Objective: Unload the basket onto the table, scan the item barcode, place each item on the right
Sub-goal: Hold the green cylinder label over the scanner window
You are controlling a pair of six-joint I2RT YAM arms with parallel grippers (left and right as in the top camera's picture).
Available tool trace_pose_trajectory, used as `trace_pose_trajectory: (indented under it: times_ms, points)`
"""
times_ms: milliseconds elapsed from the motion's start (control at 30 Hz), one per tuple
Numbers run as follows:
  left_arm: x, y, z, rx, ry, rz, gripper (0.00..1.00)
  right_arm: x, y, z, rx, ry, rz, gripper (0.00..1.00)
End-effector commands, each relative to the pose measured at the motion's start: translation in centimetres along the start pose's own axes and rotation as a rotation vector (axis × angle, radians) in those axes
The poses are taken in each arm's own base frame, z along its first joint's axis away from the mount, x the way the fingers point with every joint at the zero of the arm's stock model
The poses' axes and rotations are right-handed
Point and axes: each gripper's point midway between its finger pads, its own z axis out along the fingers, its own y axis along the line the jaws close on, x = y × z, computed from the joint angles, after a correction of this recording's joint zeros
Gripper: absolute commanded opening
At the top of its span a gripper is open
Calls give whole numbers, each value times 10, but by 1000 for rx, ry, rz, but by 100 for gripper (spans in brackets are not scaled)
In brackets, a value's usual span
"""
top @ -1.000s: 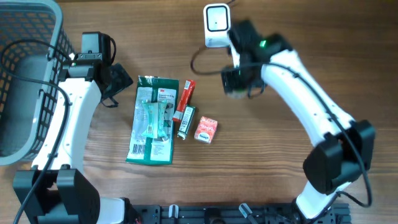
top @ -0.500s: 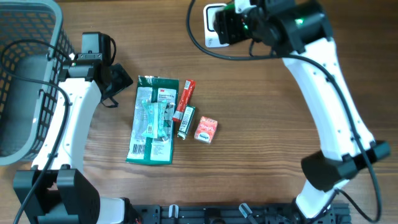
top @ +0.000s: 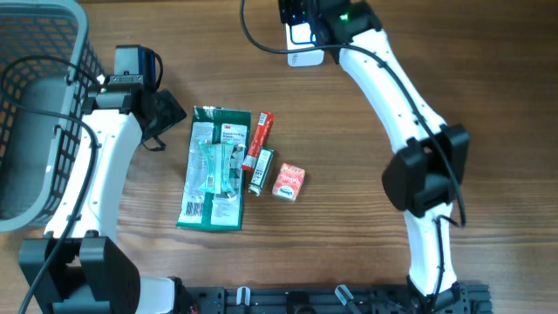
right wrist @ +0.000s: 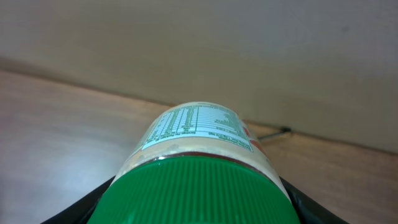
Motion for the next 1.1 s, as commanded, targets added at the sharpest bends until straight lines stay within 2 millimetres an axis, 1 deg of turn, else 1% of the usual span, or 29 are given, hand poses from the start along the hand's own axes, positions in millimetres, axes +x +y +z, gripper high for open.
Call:
trace_pose_trajectory:
  times_ms: [0, 33, 133, 200, 400, 633, 733, 900, 1067]
  points:
    - [2, 5, 4, -24, 4, -21, 100, 4, -23, 27, 69, -34, 26, 4]
    - [1, 5, 4, -24, 4, -21, 100, 8, -26, 36, 72, -40, 35, 4]
    - [2, 5, 4, -24, 4, -21, 100, 13, -27, 49, 57, -50, 61, 4]
    - [2, 5, 4, -24, 4, -20, 100, 12, -30, 52, 47, -60, 87, 4]
    - [2, 5, 4, -24, 4, -20, 100, 9, -24, 58, -32, -80, 90, 4]
    - [1, 5, 4, -24, 4, -21, 100, 29, -22, 75, -41, -47, 63, 4]
    - [2, 5, 4, -24, 4, -20, 100, 32, -23, 78, -39, -42, 59, 4]
    - [2, 5, 4, -24, 4, -20, 100, 30, -22, 78, -39, -49, 16, 4]
    - [2, 5, 4, -24, 4, -21, 100, 41, -22, 81, -40, -26, -18, 4]
